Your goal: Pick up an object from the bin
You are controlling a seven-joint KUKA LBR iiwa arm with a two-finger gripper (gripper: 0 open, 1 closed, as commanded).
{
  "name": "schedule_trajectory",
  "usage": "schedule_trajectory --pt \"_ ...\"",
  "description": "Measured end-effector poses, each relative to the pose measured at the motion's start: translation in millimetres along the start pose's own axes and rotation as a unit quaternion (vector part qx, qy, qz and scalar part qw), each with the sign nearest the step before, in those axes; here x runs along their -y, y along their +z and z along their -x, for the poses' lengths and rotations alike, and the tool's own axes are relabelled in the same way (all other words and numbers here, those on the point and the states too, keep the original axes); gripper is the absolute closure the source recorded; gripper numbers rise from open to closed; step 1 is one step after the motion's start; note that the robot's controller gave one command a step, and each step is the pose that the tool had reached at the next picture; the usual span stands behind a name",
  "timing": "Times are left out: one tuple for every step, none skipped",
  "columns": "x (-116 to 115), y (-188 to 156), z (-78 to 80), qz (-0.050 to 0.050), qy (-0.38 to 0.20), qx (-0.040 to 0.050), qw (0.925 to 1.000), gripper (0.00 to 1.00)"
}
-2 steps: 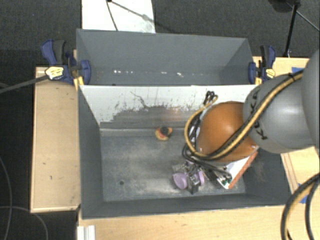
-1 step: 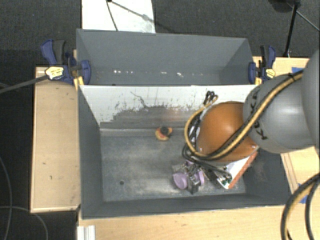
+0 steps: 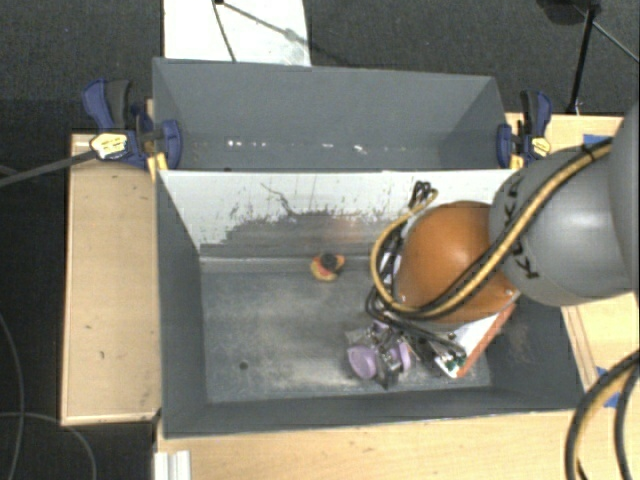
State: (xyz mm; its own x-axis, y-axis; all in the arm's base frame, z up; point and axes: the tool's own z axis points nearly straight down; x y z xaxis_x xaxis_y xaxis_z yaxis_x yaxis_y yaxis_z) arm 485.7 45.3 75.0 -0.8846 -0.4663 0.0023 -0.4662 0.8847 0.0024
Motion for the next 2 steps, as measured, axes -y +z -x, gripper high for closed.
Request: schedule_trajectory --pt "-0.1 -18.4 -0.5 0.0 0.001 -0.001 1.0 1.0" --pt "0.5 -32.0 1.2 -0.001 0.002 0.0027 1.0 1.0"
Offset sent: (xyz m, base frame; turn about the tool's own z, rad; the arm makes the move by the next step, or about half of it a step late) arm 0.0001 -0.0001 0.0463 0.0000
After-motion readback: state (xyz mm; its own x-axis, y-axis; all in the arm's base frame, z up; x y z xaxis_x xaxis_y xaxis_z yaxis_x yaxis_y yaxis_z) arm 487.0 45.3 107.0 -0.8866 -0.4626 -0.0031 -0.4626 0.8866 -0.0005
